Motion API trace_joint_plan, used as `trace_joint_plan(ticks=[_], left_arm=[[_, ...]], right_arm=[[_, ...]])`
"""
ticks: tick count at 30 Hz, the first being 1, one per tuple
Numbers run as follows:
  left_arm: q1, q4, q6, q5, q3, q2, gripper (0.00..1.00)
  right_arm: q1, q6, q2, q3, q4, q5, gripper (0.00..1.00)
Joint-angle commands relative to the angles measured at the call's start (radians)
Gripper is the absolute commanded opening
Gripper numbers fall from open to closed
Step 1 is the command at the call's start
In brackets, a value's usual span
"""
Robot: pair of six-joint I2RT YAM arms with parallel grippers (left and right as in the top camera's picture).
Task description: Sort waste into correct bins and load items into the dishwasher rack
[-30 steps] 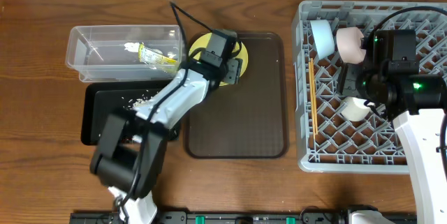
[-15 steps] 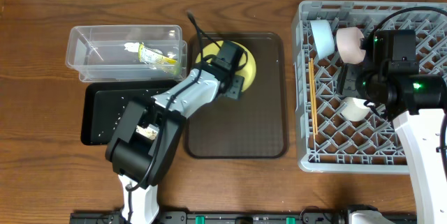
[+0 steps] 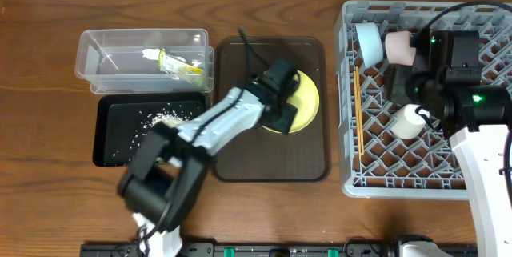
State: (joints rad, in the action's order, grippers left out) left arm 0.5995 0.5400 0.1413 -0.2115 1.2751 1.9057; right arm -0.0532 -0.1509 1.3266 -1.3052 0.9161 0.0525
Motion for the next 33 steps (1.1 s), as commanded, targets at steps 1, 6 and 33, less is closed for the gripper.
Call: trace_joint_plan(ticks=[1, 6, 33], left_arm=[[-0.068, 0.027, 0.002, -0.004, -0.001, -0.161, 0.61], [-0.209, 0.127, 0.040, -0.004, -0.001, -0.352, 0.62], [-0.554, 0.354, 0.197, -0.005, -0.001, -0.499, 0.63]], right_arm=[[-0.051, 0.124, 0.006, 0.000, -0.039, 0.134, 0.61], [-0.153, 0.161, 0.056, 0.000, -0.108, 0.143, 0.59], [-0.348, 0.166, 0.687, 0.000, -0.500, -0.030, 0.49]])
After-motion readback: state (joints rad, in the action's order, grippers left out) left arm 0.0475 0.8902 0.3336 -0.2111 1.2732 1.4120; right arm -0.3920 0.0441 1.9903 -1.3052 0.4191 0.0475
